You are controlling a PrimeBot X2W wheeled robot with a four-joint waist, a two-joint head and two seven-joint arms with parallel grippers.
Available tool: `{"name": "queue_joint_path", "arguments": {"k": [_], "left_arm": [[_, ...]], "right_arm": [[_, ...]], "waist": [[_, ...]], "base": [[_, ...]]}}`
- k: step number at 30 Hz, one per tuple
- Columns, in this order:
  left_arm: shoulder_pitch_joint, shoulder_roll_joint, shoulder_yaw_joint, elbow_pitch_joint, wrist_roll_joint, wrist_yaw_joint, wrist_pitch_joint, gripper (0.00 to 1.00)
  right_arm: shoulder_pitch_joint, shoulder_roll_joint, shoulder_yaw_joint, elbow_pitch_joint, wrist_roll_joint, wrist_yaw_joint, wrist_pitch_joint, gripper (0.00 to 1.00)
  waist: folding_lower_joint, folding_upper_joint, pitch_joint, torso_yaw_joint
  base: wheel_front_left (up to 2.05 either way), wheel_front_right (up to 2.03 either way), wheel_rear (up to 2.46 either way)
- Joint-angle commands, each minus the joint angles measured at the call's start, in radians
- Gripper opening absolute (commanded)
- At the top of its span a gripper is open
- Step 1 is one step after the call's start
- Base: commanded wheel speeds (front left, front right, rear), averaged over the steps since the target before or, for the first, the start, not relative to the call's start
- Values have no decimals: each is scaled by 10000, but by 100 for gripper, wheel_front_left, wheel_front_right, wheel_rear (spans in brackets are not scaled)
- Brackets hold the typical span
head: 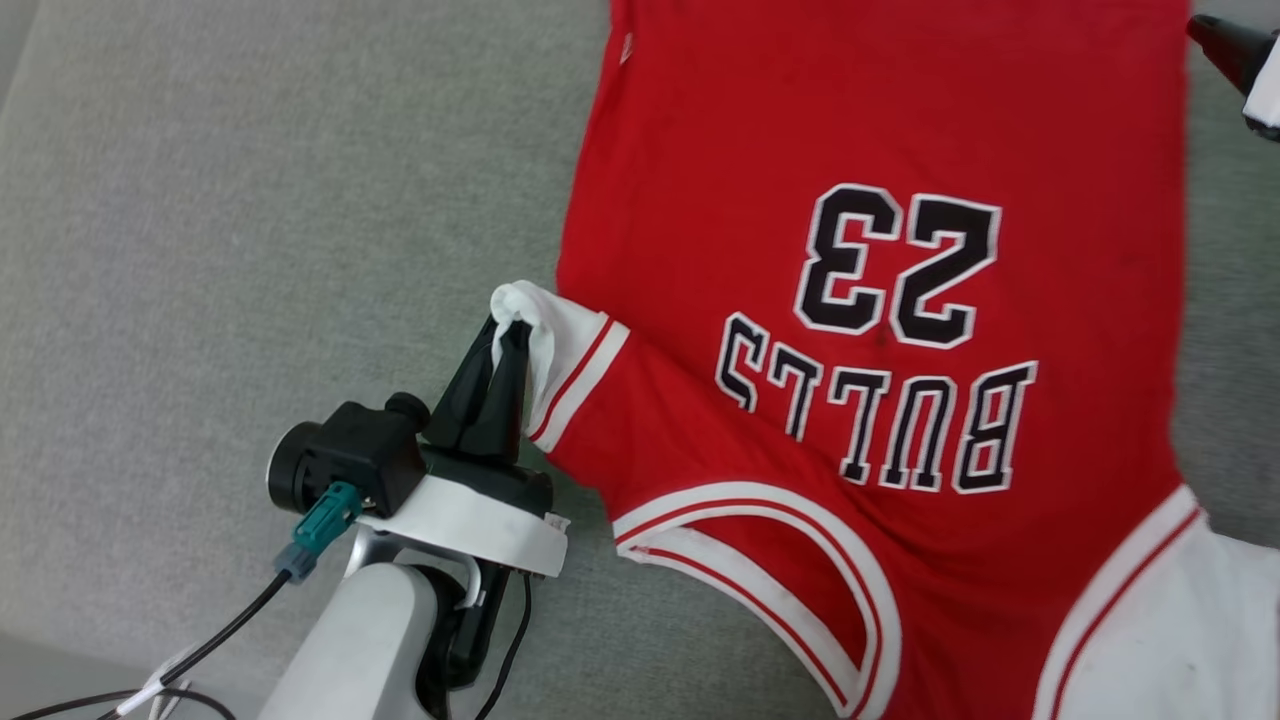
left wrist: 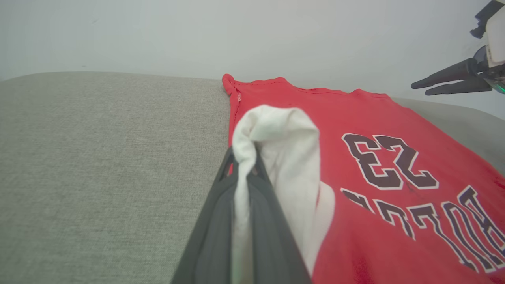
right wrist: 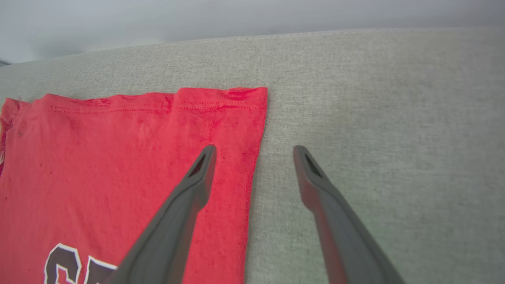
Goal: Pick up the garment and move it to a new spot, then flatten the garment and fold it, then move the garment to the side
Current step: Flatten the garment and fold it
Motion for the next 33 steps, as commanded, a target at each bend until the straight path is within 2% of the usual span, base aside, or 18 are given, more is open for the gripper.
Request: {"name": "queue_joint_path", "arguments": {"k": [1,9,10,11,12,19,23,28,33], "left_arm": [[-156,-20,-51,-4,43,-72,-44,0],[-289,-179,-297,193,26,-166,-112,0],[-275,-199,-323,241,15,-179,-114,0],[-251,-213,-332,278,-5,-186,-111,0],[-220,-223,-337,336,-21,-181,-116,0],[123,-217,-259,682,-186,-95,-175,0],[379,-144,-180,776,-251,-10,-188,0],[1013,101,48,916,-369,245,-121,0],[1867,400,413,833,-571,631,-4,0]], "right_arm": [[-242,20,-67,192,-150,-3,115,100],[-289,325,-468,1555,-625,-3,785,100],[-213,340,-533,1749,-680,-3,893,68],[-173,351,-567,1857,-751,-5,910,7],[-126,348,-609,1958,-807,-3,893,0],[-249,-36,-168,1625,-1209,-3,-255,0],[-109,-190,224,1364,-1054,-3,-623,0],[891,-525,1359,621,-496,-5,-1087,0],[2880,-1060,2421,-820,438,-5,-983,0]], "waist": [[-3,0,523,508],[-3,0,655,734],[-3,0,604,756],[-3,0,548,770],[-3,0,486,772],[-3,0,-378,612],[-3,0,-926,397],[-3,0,-2007,-176],[-3,0,-3004,-925]], "base": [[0,0,0],[0,0,0],[0,0,0],[0,0,0],[0,0,0],[0,0,0],[0,0,0],[0,0,0],[0,0,0]]}}
